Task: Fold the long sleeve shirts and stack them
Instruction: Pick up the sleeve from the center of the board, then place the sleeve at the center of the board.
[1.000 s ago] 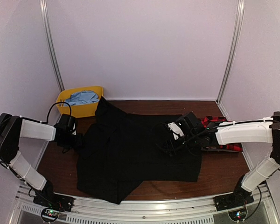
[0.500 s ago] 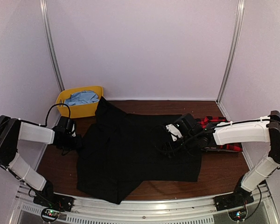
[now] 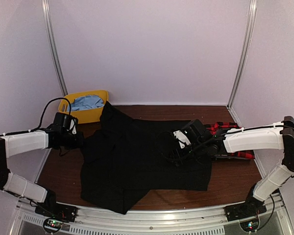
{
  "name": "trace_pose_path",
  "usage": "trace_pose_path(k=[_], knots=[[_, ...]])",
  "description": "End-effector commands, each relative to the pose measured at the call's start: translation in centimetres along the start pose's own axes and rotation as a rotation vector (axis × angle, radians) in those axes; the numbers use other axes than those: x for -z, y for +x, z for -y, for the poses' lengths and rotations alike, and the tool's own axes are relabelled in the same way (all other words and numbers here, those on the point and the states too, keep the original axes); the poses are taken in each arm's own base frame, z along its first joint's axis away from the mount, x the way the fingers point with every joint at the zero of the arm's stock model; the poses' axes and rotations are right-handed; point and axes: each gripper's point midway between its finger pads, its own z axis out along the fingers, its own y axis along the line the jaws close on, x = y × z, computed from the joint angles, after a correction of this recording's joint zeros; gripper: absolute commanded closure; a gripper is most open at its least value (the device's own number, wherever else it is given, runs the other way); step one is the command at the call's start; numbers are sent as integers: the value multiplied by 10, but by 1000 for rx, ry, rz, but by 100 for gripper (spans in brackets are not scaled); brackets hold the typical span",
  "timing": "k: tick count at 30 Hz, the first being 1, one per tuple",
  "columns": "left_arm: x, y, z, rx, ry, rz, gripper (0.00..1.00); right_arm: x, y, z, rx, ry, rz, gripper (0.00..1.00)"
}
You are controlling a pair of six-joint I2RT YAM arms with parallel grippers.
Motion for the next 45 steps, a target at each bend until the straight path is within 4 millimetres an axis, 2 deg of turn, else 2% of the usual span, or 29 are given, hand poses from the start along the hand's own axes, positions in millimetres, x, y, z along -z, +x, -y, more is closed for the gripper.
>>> trace_pose_path(k=[1,6,9,13,14,15,17,19,21,23,26,28,32,34,36,41,45], knots=[[36,-45,44,-34,190,104,100,6,-16,-1,-6,24,51,31],[78,-98,105,-76,427,179,100,12,-26,8,-25,83,80,30],[104,-146,137,-98,520,256,100,17,-35,14,-50,111,105,30],[123,-210,179,-138,628,332,100,24,-43,24,-86,138,136,30],[135,-233,191,-151,652,372,100,25,-43,26,-91,145,139,30],[124,-245,197,-153,655,367,100,27,-44,28,-95,150,143,30],[116,-266,209,-161,672,379,100,29,-44,31,-104,158,149,29],[98,-279,217,-159,681,365,100,31,-44,34,-113,162,156,29],[70,-283,218,-148,670,342,100,32,-41,38,-121,169,156,29],[36,-276,216,-136,649,296,100,32,-39,41,-127,174,153,29],[-18,-248,205,-123,598,206,100,32,-35,44,-130,181,145,29],[-51,-220,193,-115,552,147,100,32,-33,46,-131,187,143,29],[-84,-189,185,-114,532,85,100,31,-31,48,-133,186,136,29],[-92,-183,184,-122,530,70,100,30,-30,48,-136,183,132,29],[-94,-184,184,-127,522,70,94,29,-29,48,-138,182,129,29],[-76,-201,185,-168,493,106,67,32,-23,51,-144,196,122,29],[-48,-221,183,-193,454,177,37,35,-12,55,-147,212,102,28]])
